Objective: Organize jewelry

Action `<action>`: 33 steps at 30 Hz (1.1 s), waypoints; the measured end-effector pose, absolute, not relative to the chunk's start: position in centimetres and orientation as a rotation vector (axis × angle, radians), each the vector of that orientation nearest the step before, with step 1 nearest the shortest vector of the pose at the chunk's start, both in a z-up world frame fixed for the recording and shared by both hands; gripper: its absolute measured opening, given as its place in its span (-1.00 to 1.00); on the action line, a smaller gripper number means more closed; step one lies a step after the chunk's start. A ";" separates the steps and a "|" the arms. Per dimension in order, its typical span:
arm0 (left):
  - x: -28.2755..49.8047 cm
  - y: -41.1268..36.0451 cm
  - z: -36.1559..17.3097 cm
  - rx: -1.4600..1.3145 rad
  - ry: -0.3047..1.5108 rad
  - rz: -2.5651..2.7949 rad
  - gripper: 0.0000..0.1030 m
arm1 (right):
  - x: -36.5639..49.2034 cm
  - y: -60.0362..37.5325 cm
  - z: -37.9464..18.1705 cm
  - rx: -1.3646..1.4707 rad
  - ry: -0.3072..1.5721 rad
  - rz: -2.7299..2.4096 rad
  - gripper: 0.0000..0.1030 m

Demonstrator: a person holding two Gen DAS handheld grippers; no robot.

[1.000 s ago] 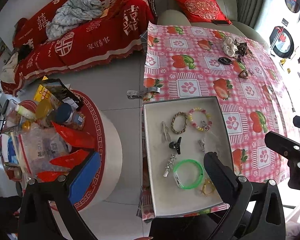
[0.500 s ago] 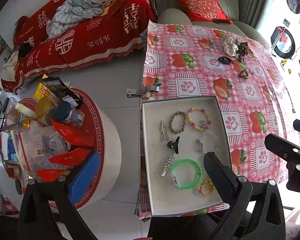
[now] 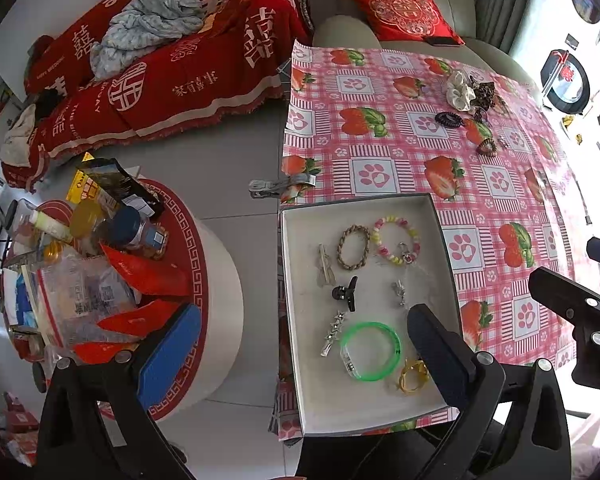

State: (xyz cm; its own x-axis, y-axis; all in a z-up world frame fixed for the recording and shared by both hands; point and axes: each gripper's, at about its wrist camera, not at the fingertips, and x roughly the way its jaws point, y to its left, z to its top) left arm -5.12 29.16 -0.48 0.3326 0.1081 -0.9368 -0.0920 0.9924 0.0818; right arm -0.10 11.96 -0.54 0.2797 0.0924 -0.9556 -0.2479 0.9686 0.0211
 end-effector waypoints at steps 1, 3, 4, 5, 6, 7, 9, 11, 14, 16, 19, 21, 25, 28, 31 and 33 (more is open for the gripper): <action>-5.1 29.1 -0.5 0.015 1.225 0.130 1.00 | -0.1 12.0 -0.6 -0.141 1.269 0.229 1.00; -5.0 29.1 -0.6 0.017 1.227 0.129 1.00 | 0.0 11.9 -0.6 -0.143 1.268 0.231 1.00; -5.0 29.1 -0.6 0.017 1.227 0.129 1.00 | 0.0 11.9 -0.6 -0.143 1.268 0.230 1.00; -5.0 29.1 -0.6 0.017 1.227 0.130 1.00 | 0.0 11.9 -0.5 -0.143 1.267 0.230 1.00; -5.0 29.0 -0.6 0.017 1.227 0.129 1.00 | -0.1 12.0 -0.5 -0.141 1.267 0.230 1.00; -5.0 29.0 -0.6 0.016 1.227 0.129 1.00 | 0.0 11.9 -0.6 -0.143 1.266 0.229 1.00; -5.0 29.0 -0.6 0.017 1.227 0.129 1.00 | -0.1 12.0 -0.5 -0.141 1.267 0.229 1.00; -5.0 29.0 -0.6 0.017 1.227 0.129 1.00 | 0.0 11.9 -0.6 -0.140 1.267 0.227 1.00; -4.9 29.0 -0.6 0.016 1.227 0.130 1.00 | 0.0 11.9 -0.6 -0.141 1.267 0.227 1.00; -4.9 29.0 -0.6 0.016 1.228 0.130 1.00 | 0.1 11.9 -0.6 -0.141 1.267 0.227 1.00; -4.8 28.9 -0.8 0.018 1.229 0.128 1.00 | 0.1 11.9 -0.6 -0.140 1.268 0.227 1.00; -4.8 28.9 -0.8 0.019 1.229 0.128 1.00 | 0.0 11.9 -0.6 -0.140 1.268 0.227 1.00; -4.8 28.9 -0.9 0.020 1.230 0.126 1.00 | 0.1 11.9 -0.6 -0.140 1.268 0.226 1.00; -4.8 28.9 -0.9 0.021 1.230 0.128 1.00 | 0.1 11.8 -0.6 -0.141 1.268 0.227 1.00; -4.7 28.9 -0.9 0.017 1.232 0.128 1.00 | 0.1 11.9 -0.6 -0.140 1.269 0.226 1.00; -4.7 28.9 -0.9 0.017 1.231 0.129 1.00 | 0.1 11.9 -0.7 -0.139 1.269 0.225 1.00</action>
State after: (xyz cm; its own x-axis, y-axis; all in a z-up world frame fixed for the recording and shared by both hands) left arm -4.71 28.93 -0.86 0.3268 0.1076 -0.9390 -0.0895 0.9926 0.0826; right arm 0.11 11.86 -0.65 0.2794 0.0907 -0.9559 -0.2436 0.9697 0.0208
